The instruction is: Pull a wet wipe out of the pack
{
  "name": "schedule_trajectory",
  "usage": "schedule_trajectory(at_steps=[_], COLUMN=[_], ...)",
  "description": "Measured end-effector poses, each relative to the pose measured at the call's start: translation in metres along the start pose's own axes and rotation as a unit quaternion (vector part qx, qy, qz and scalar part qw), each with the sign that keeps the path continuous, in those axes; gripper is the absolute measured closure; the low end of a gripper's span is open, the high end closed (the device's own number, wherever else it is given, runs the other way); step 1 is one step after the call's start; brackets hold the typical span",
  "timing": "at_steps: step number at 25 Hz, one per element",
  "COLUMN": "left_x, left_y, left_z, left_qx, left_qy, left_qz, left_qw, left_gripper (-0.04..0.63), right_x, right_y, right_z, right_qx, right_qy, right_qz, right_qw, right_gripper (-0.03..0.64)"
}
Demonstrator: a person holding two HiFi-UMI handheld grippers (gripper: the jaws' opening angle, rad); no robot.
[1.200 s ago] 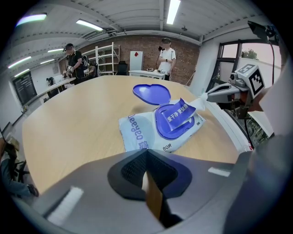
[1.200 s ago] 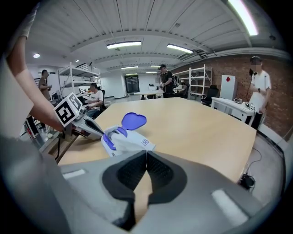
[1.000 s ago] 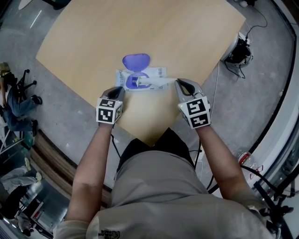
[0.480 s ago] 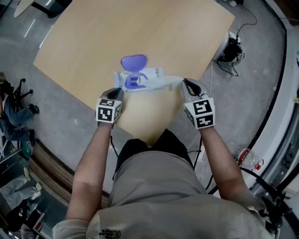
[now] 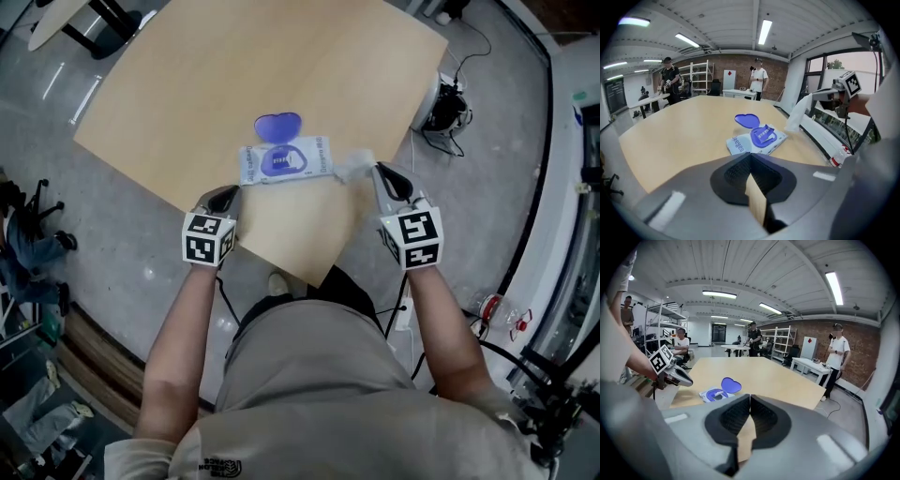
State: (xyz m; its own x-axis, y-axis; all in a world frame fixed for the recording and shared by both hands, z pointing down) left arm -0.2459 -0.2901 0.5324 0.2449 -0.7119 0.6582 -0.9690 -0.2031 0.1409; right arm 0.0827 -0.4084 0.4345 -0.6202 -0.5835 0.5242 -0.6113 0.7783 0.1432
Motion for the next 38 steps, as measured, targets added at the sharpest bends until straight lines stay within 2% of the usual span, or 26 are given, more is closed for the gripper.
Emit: schedule_trajectory(at_steps=[2,6,14,19,25,30,34,38], left_x=[-0.026,-0.083,-0.185,-0.233,-0.261,-0.274,-0.282,-0.295], left_y=[-0.003,-0.014,-0.049,-0.075,-0.121,-0.182,-0.239,-0.295], left_z=[0.007,0.019,0.009,-0.007,-0.026,-0.02,-0.024,-0.029], left_qx=[-0.001,0.012,0.053,0.065,0.093,0.103,0.105,0.092], left_qy=[-0.035,-0.104,-0.177,-0.191,-0.177,-0.18,-0.194,-0.189], left_qz=[-0.034,-0.086,-0.144,-0.152,-0.154,-0.148,-0.149,-0.132], left_qw=[0.9988,0.9908,0.9721,0.9676,0.9676,0.967,0.964,0.9685], left_gripper=[0.589,0.589,0.589,0.589,0.589,0.589,0.589,0.589], right_x=[-0.019,-0.057,-0.143,-0.187,-0.224,-0.27,-0.313,-0.349], right_y=[0.009,0.034,0.112,0.15,0.171,0.165,0.152,0.144], right_z=[0.009,0.018,0.021,0.027,0.023,0.009,-0.017,-0.052], right_qx=[0.008,0.018,0.032,0.022,0.0,-0.025,-0.023,-0.014], right_qy=[-0.014,-0.039,-0.06,-0.07,-0.085,-0.093,-0.094,-0.106], right_qz=[-0.013,-0.035,-0.046,-0.017,0.012,0.027,0.038,0.062], right_qw=[1.0,0.998,0.997,0.997,0.996,0.995,0.995,0.992], right_gripper=[0.614,0.614,0.614,0.613,0.614,0.613,0.613,0.614])
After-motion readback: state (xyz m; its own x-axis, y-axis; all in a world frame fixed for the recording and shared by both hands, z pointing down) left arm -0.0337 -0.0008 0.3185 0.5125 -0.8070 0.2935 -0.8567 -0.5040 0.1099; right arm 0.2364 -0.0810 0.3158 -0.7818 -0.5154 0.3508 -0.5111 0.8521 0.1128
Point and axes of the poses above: the fingertips, and each gripper's own axes: x forward along the fingers, y to its left, z out of its top, the point moved 9 cm from there along -x, backward along the fingers, and after that the axes turned 2 degrees about -x, right-handed, at the moved point
